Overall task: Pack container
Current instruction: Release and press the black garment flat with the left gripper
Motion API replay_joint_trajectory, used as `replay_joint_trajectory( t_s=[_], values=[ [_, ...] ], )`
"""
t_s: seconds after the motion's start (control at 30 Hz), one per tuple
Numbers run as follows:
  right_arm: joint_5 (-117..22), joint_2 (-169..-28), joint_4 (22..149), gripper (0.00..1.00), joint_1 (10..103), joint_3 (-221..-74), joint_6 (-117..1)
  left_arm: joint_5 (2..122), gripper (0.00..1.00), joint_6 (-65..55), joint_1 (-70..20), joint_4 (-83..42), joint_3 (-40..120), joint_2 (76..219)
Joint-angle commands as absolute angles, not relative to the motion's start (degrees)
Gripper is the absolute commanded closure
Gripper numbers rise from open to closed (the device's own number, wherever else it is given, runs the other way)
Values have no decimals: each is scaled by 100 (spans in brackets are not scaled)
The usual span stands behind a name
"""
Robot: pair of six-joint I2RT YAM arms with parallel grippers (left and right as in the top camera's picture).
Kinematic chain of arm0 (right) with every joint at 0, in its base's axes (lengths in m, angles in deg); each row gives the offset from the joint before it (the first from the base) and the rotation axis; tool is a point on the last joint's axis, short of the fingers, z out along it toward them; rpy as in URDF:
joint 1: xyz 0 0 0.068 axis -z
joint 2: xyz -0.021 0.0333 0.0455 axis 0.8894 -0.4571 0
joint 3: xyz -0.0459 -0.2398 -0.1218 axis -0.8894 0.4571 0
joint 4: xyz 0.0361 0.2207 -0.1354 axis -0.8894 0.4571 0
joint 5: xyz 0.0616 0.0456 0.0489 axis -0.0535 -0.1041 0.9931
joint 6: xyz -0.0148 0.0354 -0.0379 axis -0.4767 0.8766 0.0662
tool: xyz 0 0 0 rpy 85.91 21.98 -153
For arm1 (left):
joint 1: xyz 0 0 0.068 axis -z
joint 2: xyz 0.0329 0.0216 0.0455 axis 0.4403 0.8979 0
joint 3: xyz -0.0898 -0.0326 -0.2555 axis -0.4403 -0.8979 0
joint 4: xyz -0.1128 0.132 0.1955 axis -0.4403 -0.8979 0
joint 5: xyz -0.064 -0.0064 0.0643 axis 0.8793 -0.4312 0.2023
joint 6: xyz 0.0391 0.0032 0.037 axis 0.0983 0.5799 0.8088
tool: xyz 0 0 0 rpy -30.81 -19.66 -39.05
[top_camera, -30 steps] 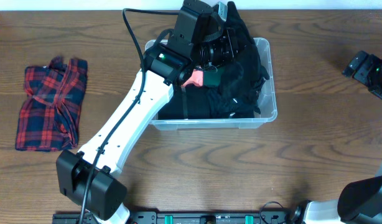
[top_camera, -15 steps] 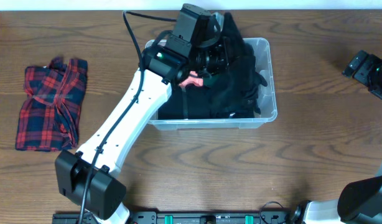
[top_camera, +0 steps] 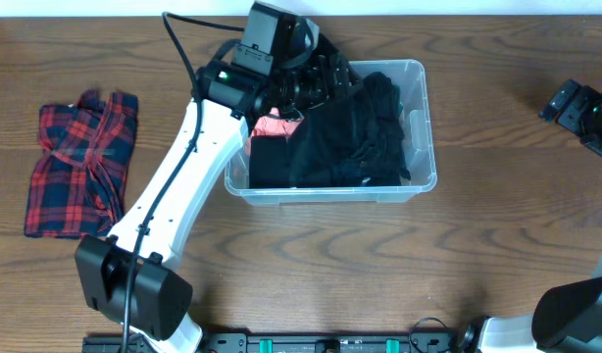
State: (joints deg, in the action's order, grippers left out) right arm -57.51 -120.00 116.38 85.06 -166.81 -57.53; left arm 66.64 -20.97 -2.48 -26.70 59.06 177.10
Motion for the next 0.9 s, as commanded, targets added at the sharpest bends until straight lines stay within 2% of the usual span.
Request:
replay_joint_trajectory(
  t_s=[0.0, 0.27, 0.53, 0.87],
  values=[
    [-5769, -12017, 11644, 1, 8528, -16670, -5683, 6437, 7, -1745, -388, -2742, 6109, 17576],
    [-5769, -12017, 11644, 1, 8528, -16670, -5681, 5115, 4, -1273, -360, -3300, 6107, 17574],
    [-5769, -12017, 11644, 1, 8528, -16670, -5681, 2787, 0, -746, 16, -3835, 6107, 17576],
    [-5769, -12017, 11644, 1, 8528, -16670, -5681, 1679, 2, -383, 403, -3761, 6105, 17620]
  ],
)
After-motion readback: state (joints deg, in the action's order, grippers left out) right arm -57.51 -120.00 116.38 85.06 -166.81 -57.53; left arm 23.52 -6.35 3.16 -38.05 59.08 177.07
